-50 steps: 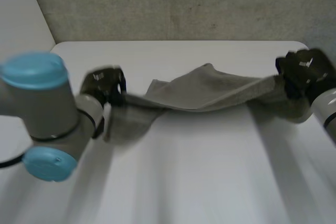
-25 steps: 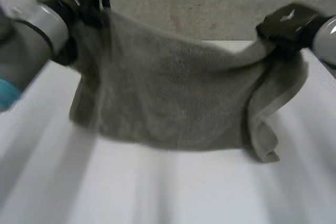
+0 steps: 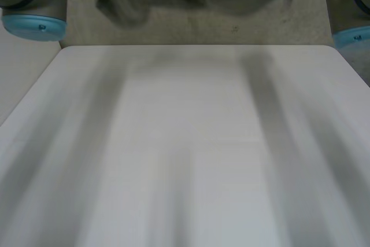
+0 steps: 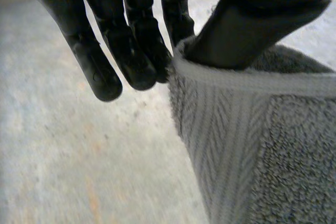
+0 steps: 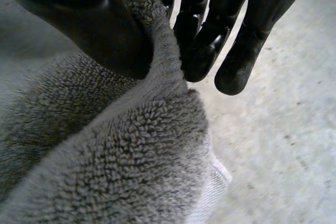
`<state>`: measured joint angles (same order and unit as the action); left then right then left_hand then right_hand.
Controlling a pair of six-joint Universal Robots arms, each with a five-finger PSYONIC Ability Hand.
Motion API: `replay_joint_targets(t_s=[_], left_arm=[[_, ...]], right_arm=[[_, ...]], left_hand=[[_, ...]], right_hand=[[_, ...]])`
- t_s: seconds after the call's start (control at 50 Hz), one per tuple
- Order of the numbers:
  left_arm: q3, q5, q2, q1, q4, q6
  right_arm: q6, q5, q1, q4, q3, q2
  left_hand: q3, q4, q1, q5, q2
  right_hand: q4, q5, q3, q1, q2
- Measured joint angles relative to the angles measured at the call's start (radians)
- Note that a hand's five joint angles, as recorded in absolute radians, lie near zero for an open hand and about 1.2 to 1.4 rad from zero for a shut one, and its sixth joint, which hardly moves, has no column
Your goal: Fold the towel.
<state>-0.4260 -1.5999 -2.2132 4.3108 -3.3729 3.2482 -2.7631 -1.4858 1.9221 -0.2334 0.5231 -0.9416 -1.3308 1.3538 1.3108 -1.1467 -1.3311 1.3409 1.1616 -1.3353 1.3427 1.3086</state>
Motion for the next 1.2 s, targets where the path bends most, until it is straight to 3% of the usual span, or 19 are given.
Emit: replay_joint_targets(t_s=[0.12, 0.28, 0.46, 0.62, 0.78, 0.92, 1.2], left_arm=[[-0.248, 0.01, 0.079, 0.0, -0.02, -0.001], [-0.779, 0.084, 0.117, 0.007, -0.064, 0.008], [-1.09, 0.136, 0.074, 0.014, -0.178, 0.032], [-1.154, 0.134, 0.056, 0.037, -0.2, 0.073], [-1.155, 0.125, 0.06, 0.047, -0.198, 0.092], [-1.164, 0.118, 0.068, 0.069, -0.2, 0.09], [-1.173, 0.119, 0.073, 0.11, -0.203, 0.087]], right_arm=[[-0.01, 0.066, -0.002, 0.092, 0.211, -0.047], [0.031, 0.233, -0.021, 0.141, 0.638, -0.112], [0.187, 0.276, -0.051, 0.128, 0.934, -0.089], [0.235, 0.263, -0.092, 0.095, 1.024, -0.066], [0.207, 0.222, -0.102, 0.088, 1.027, -0.065], [0.179, 0.183, -0.112, 0.094, 1.021, -0.068], [0.179, 0.184, -0.15, 0.11, 1.006, -0.081]], left_hand=[[0.0, 0.0, 0.0, -0.005, 0.0], [0.0, 0.0, 0.0, -0.005, -0.002], [0.0, 0.0, 0.0, -0.005, -0.002], [0.0, 0.0, 0.0, -0.005, -0.002], [0.0, 0.0, 0.0, -0.005, -0.002], [0.0, 0.0, 0.0, -0.005, -0.002], [0.0, 0.0, 0.0, -0.005, -0.002]], right_hand=[[0.0, 0.0, 0.0, 0.0, 0.0], [0.0, 0.0, 0.0, 0.0, 0.0], [0.0, 0.0, 0.0, 0.0, 0.0], [-0.026, -0.017, 0.014, -0.02, -0.008], [-0.321, -0.33, 0.32, -0.336, -0.288], [-0.33, -0.342, 0.326, -0.348, -0.29], [-0.358, -0.375, 0.353, -0.381, -0.315]])
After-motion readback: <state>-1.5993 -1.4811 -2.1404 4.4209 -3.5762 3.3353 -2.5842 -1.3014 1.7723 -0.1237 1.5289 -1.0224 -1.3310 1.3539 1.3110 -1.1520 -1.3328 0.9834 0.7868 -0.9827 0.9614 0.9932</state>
